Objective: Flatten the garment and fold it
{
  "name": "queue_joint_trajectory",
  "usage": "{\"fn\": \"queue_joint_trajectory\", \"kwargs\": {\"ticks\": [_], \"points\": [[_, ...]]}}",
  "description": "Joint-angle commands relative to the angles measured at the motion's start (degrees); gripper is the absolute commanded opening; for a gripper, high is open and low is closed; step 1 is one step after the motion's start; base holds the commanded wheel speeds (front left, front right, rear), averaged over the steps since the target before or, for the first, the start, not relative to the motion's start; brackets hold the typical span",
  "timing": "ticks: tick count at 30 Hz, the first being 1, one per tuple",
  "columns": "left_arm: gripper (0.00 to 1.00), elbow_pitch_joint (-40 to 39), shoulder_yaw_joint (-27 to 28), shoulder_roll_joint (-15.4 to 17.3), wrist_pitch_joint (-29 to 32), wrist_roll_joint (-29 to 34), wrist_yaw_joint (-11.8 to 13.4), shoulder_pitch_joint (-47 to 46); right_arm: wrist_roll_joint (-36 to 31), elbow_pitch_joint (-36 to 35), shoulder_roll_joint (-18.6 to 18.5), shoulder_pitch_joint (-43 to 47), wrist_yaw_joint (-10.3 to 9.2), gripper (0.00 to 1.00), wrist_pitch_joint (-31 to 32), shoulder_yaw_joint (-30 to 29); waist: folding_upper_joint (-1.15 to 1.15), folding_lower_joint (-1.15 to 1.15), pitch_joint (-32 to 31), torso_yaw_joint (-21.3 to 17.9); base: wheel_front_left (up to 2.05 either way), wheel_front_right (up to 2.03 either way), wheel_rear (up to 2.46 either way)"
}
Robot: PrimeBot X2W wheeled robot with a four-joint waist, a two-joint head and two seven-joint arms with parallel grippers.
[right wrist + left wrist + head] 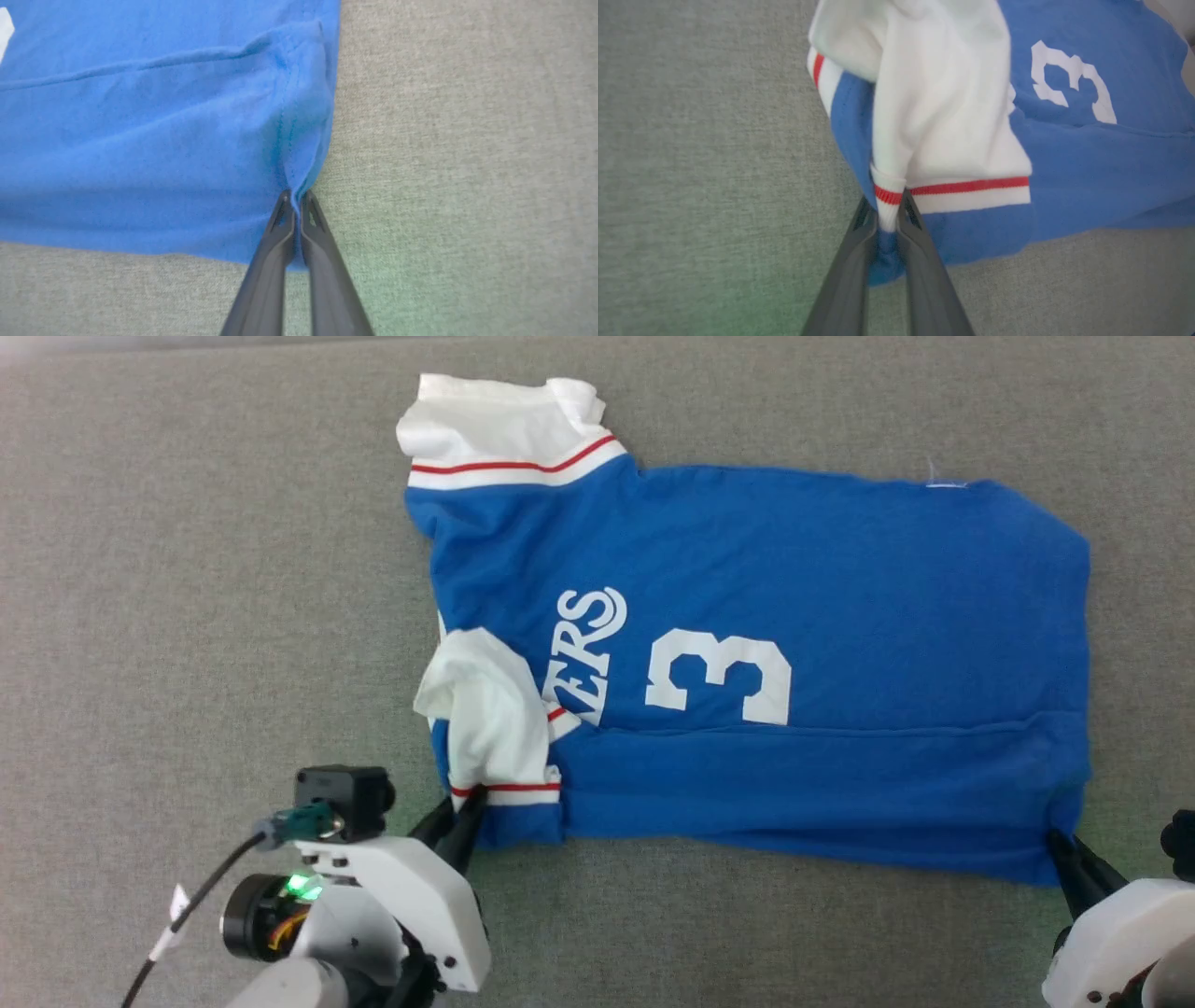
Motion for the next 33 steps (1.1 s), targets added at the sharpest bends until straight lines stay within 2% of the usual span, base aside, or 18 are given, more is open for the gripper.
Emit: {"fn": "queue_joint_trajectory", "kwargs": {"ticks": [1,8,11,15,20,25,32,33], "points": [[0.0,0.8,1.6,0.4,-0.8,-0.7,0.7,0.6,-0.2,0.2,0.2,-0.4,-0.13,0.0,-0.3,-0.3,0.0,-0.01,-0.8,-0.3,0.0,0.0,0.0],[0.0,-1.4,4.7,2.4,-1.3,-2.9,2.1,4.3,0.2,-3.0,0.2,-0.9,-0.13,0.0,-0.4,-0.8,0.0,-0.01,-3.1,-0.6,0.0,0.0,0.0],[0.0,-2.8,5.5,3.5,-1.0,-3.7,3.6,7.5,0.3,-3.9,0.2,0.0,-0.13,0.0,0.3,-1.1,0.0,-0.01,-4.4,-0.3,0.0,0.0,0.0],[0.0,-5.2,5.9,3.8,-0.9,-4.8,5.8,12.2,0.8,-4.9,0.2,2.5,-0.13,0.0,1.8,-1.1,0.0,-0.01,-5.6,0.0,0.0,0.0,0.0],[0.0,-7.7,5.2,3.5,-0.9,-6.4,7.2,17.7,1.6,-5.6,0.2,6.0,-0.13,0.0,5.1,-1.6,0.0,-0.01,-6.4,0.6,0.0,0.0,0.0],[0.0,-8.3,4.3,3.1,-0.9,-7.4,6.8,20.3,2.2,-6.3,0.2,8.9,-0.13,0.0,8.0,-2.2,0.0,-0.01,-6.8,1.5,0.0,0.0,0.0],[0.0,-5.9,3.3,1.7,-0.8,-8.2,5.1,19.3,1.9,-5.4,0.2,9.3,-0.13,0.0,7.7,-1.9,0.0,-0.01,-7.9,2.3,0.0,0.0,0.0],[0.11,-5.5,3.3,1.4,-1.1,-8.2,4.8,19.0,2.0,-5.2,0.2,9.2,-0.13,0.17,7.3,-1.7,0.0,-0.01,-8.1,2.4,0.0,0.0,0.0]]}}
